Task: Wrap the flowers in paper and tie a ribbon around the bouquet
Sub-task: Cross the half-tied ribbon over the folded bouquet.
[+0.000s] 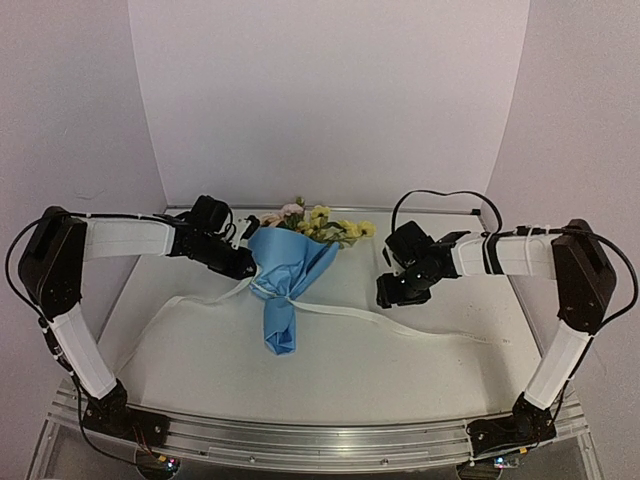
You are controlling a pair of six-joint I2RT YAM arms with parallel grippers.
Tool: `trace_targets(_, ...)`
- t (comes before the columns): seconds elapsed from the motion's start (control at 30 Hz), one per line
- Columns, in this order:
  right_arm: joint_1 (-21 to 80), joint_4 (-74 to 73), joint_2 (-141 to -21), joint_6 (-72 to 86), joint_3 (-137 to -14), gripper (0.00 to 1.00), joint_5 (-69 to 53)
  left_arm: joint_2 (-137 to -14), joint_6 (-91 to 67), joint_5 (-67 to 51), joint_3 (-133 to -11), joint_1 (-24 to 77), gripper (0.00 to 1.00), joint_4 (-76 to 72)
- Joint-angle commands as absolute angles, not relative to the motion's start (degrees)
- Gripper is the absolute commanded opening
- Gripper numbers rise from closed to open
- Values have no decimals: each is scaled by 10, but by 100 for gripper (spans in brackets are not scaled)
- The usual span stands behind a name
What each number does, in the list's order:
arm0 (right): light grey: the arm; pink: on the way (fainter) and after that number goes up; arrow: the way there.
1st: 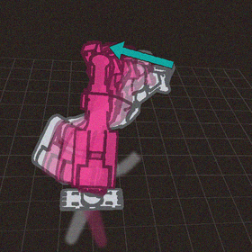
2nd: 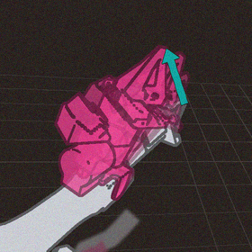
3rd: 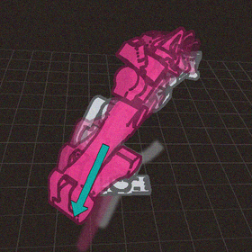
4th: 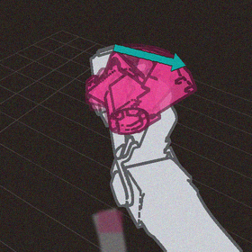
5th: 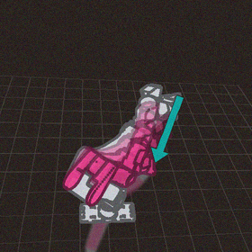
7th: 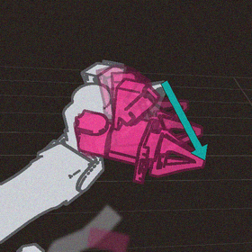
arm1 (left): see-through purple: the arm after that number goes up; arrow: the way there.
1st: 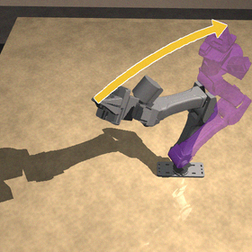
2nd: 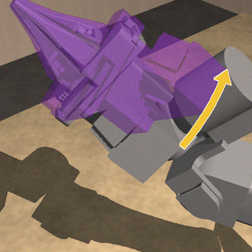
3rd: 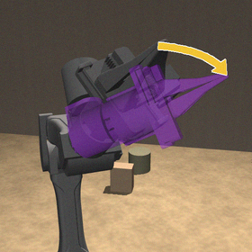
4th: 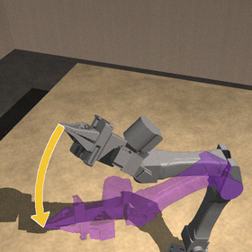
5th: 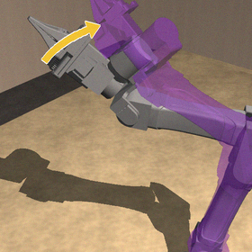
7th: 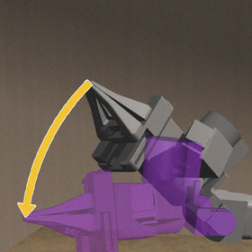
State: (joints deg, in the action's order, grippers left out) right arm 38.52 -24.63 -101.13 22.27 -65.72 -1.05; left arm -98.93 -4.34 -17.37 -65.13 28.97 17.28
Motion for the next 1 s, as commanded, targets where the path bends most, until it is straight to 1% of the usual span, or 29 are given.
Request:
trace_targets(0.0,402,-241,-1015,225,-692,61,-17,-948,-40,-259,-675,296,16,207)
trace_targets(0.2,412,-241,-1026,229,-709,62,-18,-969,-44,-293,-692,324,19,215)
trace_targets(0.37,414,-240,-1027,234,-710,65,-19,-1020,-87,-297,-723,357,20,152)
trace_targets(0.47,417,-238,-1025,238,-708,68,-20,-1051,-95,-287,-755,373,29,142)
trace_targets(0.6,421,-237,-1019,240,-710,69,-18,-1072,-104,-264,-775,376,37,148)
trace_targets(0.7,426,-238,-1013,241,-713,69,-16,-1050,-107,-234,-756,375,46,141)
trace_targets(0.83,433,-239,-1013,242,-722,71,-17,-994,-102,-223,-722,375,59,129)
trace_targets(0.9,438,-240,-1013,241,-728,71,-16,-978,-95,-212,-711,375,62,138)
trace_targets(0.97,441,-242,-1013,241,-736,72,-14,-963,-87,-180,-698,375,63,159)
